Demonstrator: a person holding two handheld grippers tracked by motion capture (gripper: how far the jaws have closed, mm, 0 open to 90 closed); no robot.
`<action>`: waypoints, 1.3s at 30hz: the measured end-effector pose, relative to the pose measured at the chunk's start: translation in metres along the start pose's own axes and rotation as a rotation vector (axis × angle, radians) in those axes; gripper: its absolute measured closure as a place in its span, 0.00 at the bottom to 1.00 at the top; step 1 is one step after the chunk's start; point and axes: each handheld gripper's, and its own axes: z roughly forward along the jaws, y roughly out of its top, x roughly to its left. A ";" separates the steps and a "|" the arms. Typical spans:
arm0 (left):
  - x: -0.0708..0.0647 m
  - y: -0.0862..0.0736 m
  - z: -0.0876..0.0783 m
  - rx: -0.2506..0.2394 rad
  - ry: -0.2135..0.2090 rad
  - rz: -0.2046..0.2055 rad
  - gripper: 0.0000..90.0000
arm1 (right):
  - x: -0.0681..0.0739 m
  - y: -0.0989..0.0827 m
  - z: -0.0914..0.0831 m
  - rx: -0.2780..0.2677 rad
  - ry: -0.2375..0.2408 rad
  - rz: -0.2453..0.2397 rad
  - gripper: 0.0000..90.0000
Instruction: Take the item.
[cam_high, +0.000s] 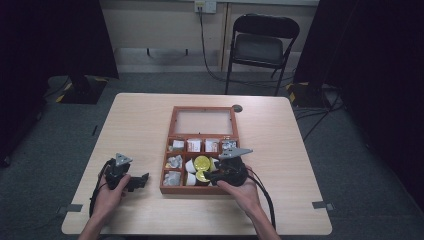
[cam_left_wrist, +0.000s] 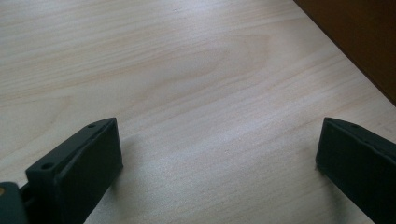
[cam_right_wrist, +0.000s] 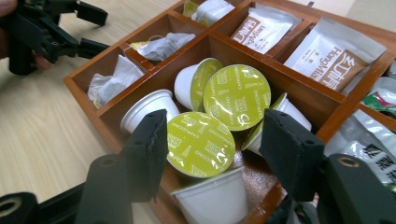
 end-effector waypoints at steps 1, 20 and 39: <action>0.000 0.000 0.000 0.000 0.000 0.000 0.00 | 0.001 0.001 0.003 0.012 -0.003 0.009 0.45; 0.000 0.000 0.000 0.000 0.000 0.000 0.00 | 0.003 -0.001 0.032 0.095 0.039 0.004 0.46; 0.000 0.000 0.000 0.000 0.000 0.000 0.00 | 0.000 -0.003 0.039 0.122 0.060 0.014 0.46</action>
